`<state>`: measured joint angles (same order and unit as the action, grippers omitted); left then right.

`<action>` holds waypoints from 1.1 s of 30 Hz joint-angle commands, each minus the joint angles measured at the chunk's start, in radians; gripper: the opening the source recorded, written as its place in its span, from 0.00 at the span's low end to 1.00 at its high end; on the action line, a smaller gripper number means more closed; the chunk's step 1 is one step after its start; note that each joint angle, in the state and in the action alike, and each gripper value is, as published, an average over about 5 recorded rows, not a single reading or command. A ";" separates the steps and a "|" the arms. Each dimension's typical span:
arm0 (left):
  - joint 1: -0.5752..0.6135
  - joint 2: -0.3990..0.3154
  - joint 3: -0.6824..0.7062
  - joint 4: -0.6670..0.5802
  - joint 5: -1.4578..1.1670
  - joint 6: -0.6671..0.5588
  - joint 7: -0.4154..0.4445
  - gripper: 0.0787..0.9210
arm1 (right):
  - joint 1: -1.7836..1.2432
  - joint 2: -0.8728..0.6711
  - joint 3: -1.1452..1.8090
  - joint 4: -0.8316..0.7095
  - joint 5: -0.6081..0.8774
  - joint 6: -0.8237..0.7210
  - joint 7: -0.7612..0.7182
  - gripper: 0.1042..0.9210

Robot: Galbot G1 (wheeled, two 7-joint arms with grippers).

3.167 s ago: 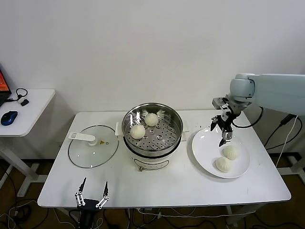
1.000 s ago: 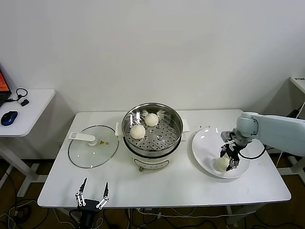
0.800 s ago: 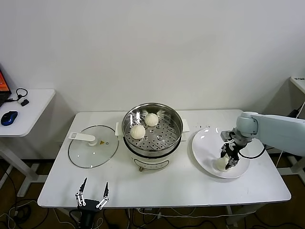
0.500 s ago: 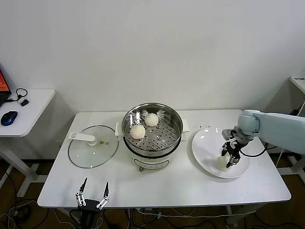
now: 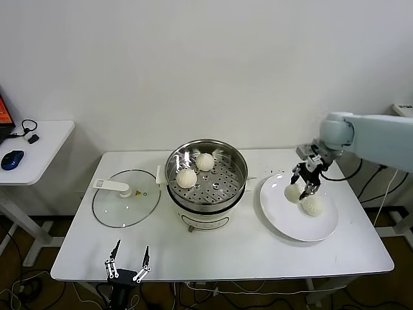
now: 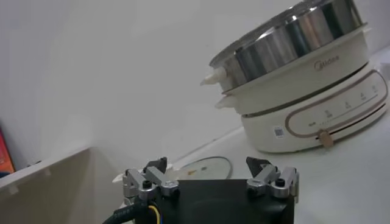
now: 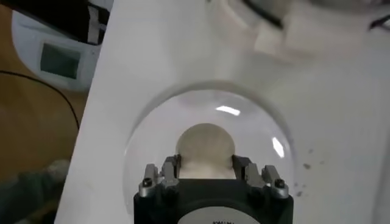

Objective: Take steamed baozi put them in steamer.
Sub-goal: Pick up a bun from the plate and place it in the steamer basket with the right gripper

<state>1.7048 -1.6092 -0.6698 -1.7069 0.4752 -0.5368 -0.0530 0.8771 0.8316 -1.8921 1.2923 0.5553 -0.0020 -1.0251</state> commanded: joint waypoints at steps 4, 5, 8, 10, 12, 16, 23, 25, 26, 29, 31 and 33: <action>0.001 -0.049 0.000 0.006 0.002 0.000 0.000 0.88 | 0.309 0.221 -0.080 0.022 0.043 0.394 -0.006 0.59; 0.001 -0.049 0.001 0.007 0.002 0.000 0.000 0.88 | 0.316 0.237 -0.075 0.022 0.032 0.440 0.004 0.59; 0.000 -0.049 0.002 0.011 0.005 0.000 -0.001 0.88 | 0.326 0.282 -0.055 0.034 -0.005 0.549 0.038 0.58; 0.000 -0.049 0.003 0.011 0.005 0.000 -0.001 0.88 | 0.326 0.311 -0.044 0.051 -0.023 0.590 0.063 0.58; 0.001 -0.049 0.003 0.011 0.006 0.000 -0.001 0.88 | 0.320 0.337 -0.033 0.067 -0.043 0.619 0.087 0.58; 0.001 -0.049 0.003 0.011 0.006 0.000 -0.003 0.88 | 0.281 0.390 -0.003 0.070 -0.121 0.675 0.132 0.59; 0.003 -0.049 0.001 0.009 0.005 0.000 -0.006 0.88 | 0.155 0.479 0.057 0.020 -0.288 0.761 0.179 0.57; 0.003 -0.049 0.001 0.009 0.005 0.000 -0.007 0.88 | 0.120 0.496 0.069 0.012 -0.310 0.765 0.186 0.57; 0.003 -0.049 0.000 0.009 0.004 0.000 -0.007 0.88 | 0.105 0.503 0.074 0.009 -0.318 0.765 0.188 0.57; 0.003 -0.049 -0.002 0.011 0.002 0.000 -0.008 0.88 | 0.066 0.520 0.079 0.002 -0.334 0.757 0.192 0.56; 0.001 -0.049 -0.003 0.013 0.001 0.000 -0.008 0.88 | 0.042 0.528 0.081 -0.004 -0.337 0.749 0.193 0.55; 0.000 -0.049 -0.004 0.014 0.000 0.000 -0.009 0.88 | 0.020 0.534 0.083 -0.010 -0.342 0.741 0.195 0.55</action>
<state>1.7056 -1.6092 -0.6726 -1.6961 0.4782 -0.5371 -0.0614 1.0119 1.2819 -1.8400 1.3021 0.3122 0.6764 -0.8657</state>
